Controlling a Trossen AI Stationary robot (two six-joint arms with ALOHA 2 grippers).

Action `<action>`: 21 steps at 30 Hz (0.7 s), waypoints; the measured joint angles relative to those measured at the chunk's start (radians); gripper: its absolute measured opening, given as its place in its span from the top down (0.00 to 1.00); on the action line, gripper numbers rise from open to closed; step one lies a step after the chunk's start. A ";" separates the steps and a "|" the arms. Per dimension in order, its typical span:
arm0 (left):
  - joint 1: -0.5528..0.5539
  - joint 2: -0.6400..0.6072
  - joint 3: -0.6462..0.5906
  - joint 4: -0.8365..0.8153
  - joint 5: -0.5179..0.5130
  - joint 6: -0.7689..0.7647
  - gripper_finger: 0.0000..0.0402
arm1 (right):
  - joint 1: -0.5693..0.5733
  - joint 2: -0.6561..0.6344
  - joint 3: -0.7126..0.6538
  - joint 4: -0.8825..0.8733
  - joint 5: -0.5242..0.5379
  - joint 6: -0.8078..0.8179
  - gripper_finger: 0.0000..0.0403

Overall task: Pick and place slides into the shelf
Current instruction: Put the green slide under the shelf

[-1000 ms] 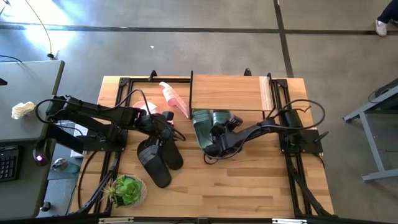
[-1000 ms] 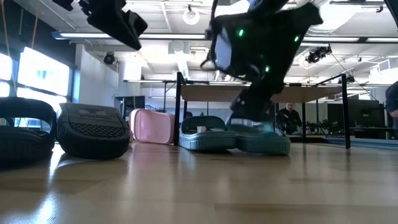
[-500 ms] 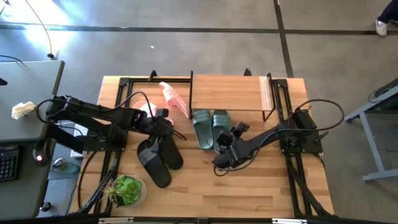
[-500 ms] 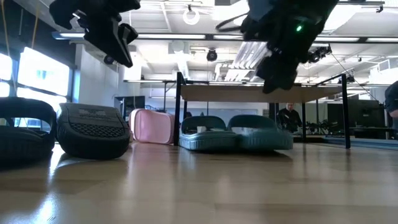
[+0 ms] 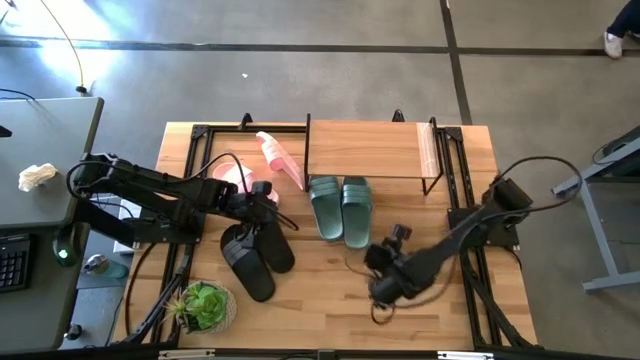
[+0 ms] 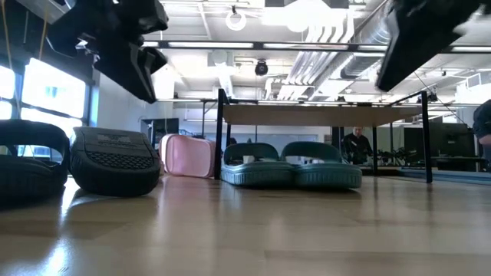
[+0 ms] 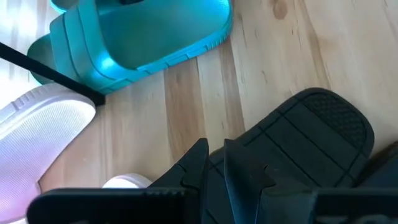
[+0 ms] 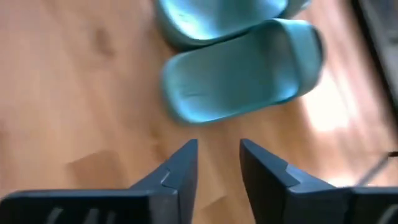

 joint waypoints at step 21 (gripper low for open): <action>0.000 0.000 0.000 0.047 0.090 0.025 0.90 | 0.013 -0.086 -0.484 0.824 -0.033 0.084 1.00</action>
